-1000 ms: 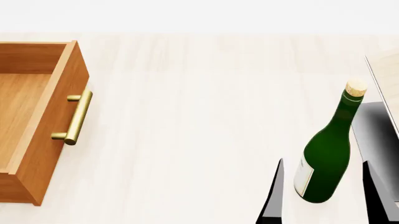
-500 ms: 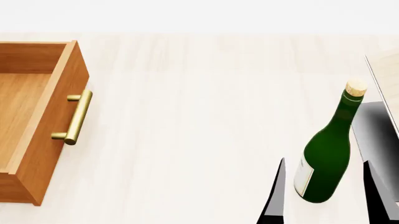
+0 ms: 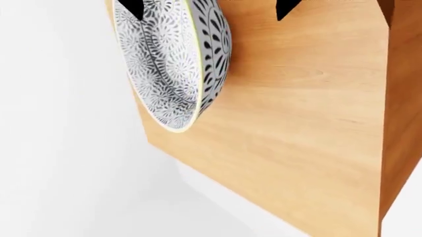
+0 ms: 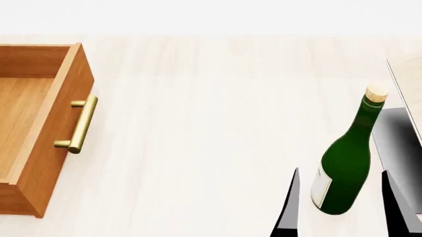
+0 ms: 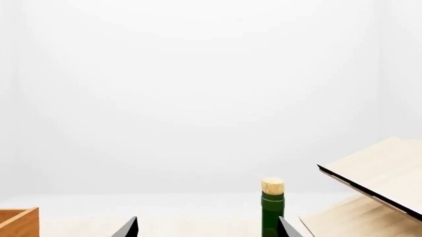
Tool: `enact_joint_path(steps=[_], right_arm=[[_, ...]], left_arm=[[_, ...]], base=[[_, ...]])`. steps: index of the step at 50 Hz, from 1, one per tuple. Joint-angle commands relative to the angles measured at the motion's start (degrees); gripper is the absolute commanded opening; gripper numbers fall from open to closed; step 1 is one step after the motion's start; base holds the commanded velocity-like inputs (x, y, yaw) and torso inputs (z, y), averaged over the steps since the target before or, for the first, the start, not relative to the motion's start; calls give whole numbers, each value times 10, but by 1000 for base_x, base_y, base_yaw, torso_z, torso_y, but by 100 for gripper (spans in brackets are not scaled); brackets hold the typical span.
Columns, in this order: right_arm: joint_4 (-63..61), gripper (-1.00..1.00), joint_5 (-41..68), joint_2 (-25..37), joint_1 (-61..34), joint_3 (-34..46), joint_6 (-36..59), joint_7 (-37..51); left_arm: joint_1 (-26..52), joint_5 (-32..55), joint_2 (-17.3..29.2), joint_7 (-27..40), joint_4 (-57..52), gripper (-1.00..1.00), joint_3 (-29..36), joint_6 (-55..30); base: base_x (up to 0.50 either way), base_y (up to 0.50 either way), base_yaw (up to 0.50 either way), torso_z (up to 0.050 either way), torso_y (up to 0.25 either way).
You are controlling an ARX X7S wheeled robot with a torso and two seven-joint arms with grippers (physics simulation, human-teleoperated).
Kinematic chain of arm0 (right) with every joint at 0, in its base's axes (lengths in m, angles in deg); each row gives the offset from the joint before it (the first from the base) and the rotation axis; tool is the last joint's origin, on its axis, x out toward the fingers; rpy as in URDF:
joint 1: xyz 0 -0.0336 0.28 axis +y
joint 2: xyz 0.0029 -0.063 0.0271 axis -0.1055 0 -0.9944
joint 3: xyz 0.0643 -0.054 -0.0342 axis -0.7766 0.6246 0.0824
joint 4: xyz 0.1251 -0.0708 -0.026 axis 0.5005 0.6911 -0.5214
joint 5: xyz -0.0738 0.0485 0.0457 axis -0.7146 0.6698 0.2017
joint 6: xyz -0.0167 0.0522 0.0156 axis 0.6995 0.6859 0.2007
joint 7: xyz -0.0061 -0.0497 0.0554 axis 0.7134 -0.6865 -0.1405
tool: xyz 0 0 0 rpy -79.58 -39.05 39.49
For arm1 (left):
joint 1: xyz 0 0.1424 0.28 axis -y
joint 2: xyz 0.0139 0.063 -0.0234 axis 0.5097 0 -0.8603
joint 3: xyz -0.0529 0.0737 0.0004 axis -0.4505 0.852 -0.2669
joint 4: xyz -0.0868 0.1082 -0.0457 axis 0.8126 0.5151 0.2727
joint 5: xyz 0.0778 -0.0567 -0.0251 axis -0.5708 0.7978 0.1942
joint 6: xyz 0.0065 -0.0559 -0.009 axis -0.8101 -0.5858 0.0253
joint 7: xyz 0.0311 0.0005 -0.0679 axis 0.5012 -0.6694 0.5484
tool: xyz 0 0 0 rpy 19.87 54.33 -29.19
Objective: Put the bowl on top of the cabinet.
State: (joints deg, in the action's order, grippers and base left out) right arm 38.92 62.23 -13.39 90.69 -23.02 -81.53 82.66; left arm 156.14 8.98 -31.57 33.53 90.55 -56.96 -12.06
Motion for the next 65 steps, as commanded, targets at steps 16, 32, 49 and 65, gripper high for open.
enact_joint_path(steps=[16,32,49,65], right_arm=[[-1,100,-1,4,2,4,-3,2],[-10,100,5,8,7,-7,-9,8],[-17,100,-15,-3,26,-45,-75,25],[-32,100,-68,-22,68,-68,-174,32]], left_arm=[[-13,26,-65,31,-178,100,9,-99],[-132,221,-121,-15,-523,100,-12,-313],[-581,151,-209,-259,-832,100,56,12],[-925,22,-256,-365,-798,100,210,564]], base=[[0,0,0,0,0],[0,0,0,0,0],[0,0,0,0,0],[0,0,0,0,0]])
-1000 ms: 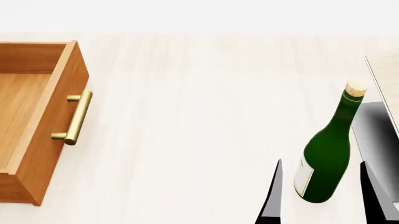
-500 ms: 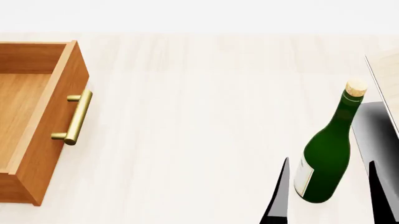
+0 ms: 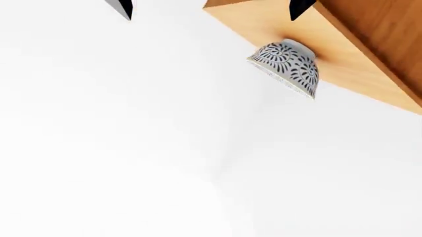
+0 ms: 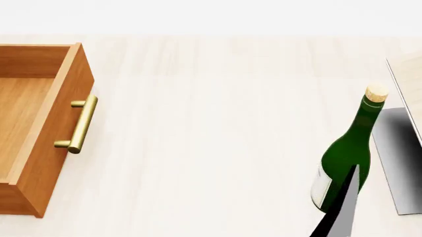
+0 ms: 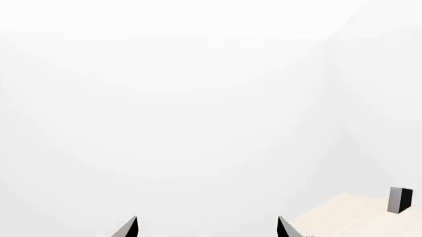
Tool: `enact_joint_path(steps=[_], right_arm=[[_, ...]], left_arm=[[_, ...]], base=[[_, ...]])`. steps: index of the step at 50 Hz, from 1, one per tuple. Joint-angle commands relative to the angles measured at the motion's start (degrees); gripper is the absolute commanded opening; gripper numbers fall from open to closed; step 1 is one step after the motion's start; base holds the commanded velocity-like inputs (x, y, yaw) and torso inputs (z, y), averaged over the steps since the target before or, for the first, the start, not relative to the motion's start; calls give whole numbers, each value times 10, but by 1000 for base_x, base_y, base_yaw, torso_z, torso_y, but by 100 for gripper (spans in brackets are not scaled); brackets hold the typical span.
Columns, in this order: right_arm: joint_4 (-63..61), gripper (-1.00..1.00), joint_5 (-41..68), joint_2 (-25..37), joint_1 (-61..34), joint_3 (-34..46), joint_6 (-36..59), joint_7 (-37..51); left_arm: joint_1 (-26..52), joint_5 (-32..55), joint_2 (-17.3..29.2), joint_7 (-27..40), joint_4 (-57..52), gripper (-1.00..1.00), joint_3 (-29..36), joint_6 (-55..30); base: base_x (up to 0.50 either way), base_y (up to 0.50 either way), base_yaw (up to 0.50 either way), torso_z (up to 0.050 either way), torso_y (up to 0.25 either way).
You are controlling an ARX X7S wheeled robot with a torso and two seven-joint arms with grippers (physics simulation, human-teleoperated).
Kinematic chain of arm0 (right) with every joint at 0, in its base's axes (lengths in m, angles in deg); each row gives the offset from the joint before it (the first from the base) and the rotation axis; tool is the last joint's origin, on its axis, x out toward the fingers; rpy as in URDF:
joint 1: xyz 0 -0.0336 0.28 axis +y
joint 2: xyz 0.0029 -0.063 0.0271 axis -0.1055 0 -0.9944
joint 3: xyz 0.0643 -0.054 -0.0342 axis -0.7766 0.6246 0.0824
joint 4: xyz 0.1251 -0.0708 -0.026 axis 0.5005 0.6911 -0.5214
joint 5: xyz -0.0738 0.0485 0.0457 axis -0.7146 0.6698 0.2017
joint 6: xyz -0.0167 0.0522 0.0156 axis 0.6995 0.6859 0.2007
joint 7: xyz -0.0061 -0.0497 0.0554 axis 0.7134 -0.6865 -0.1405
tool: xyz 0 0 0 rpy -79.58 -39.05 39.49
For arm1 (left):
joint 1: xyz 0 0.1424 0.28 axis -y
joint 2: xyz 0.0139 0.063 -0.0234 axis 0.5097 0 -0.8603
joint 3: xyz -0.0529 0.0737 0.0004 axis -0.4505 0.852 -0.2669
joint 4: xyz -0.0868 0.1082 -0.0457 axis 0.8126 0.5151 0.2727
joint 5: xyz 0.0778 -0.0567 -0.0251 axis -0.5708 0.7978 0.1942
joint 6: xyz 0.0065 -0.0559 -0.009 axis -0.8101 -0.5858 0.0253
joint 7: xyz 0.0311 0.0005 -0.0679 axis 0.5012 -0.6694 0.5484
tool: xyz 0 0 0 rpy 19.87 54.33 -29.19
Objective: Put the bowl on top of the cabinet.
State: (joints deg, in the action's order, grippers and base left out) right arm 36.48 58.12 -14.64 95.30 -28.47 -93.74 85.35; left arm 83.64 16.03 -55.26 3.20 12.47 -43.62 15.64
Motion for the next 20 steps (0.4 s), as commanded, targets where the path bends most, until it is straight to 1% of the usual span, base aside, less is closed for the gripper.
enact_joint_path(steps=[1,3,5,8,10,13,20], right_arm=[[-12,100,-40,-15,32,-16,-76,5],[-17,100,-43,-17,42,-20,-95,5],[-19,100,-46,-18,45,-22,-101,6],[-22,100,-51,-23,54,-27,-125,8],[-26,100,-58,-29,63,-34,-149,10],[-31,100,-63,-34,77,-42,-182,12],[-31,100,-67,-35,84,-43,-201,12]], left_arm=[[-238,-70,-29,-87,-4,100,99,365],[-266,-85,-28,-82,16,100,123,422],[-281,-78,-24,-78,19,100,133,446],[-305,-89,-26,-78,25,100,153,534],[-320,-88,-24,-75,22,100,161,574],[-336,-86,-21,-73,22,100,169,618],[-354,-82,-13,-66,26,100,186,663]], base=[[0,0,0,0,0],[0,0,0,0,0],[0,0,0,0,0],[0,0,0,0,0],[0,0,0,0,0],[0,0,0,0,0],[0,0,0,0,0]])
